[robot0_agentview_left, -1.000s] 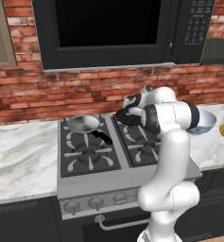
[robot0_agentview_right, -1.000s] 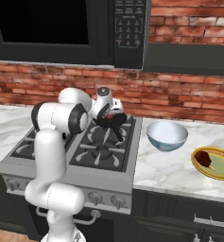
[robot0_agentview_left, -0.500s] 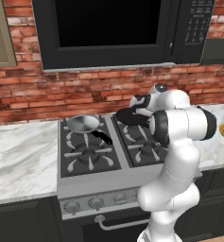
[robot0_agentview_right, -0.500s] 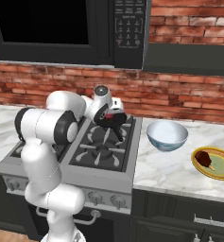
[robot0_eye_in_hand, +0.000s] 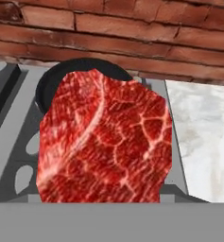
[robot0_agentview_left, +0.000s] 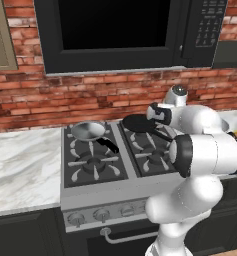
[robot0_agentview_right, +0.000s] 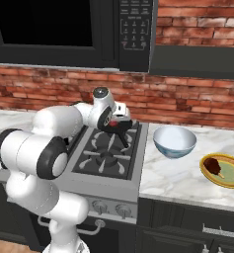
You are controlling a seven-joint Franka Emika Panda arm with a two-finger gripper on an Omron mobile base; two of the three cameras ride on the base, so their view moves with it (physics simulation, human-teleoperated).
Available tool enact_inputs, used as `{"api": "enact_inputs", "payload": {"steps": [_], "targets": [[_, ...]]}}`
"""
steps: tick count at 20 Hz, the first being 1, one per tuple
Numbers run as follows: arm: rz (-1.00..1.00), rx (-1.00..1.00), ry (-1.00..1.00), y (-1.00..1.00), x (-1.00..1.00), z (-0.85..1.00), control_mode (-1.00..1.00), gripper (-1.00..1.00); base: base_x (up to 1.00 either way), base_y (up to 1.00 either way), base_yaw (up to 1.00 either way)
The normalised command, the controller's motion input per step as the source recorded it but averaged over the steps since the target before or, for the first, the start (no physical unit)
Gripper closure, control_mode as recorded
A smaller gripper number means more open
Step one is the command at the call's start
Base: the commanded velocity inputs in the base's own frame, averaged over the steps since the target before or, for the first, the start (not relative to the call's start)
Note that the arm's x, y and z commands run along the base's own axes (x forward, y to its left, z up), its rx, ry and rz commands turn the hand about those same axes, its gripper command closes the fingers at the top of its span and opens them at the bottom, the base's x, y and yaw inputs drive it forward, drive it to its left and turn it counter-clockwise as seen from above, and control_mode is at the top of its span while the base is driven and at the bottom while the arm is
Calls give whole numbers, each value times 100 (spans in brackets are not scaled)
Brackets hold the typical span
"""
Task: Place one of the steaks on the plate and the other in the bowl. Then place the bowl in the fridge.
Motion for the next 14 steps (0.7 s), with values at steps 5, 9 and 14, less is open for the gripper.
{"api": "enact_inputs", "payload": {"steps": [5,9,14], "targets": [[-14,1,18,-39,-14,31,-100,100,0,0,0],[0,1,3,-47,-16,-1,-100,100,0,0,0],[0,0,0,-40,-39,-7,-100,100,0,0,0]]}}
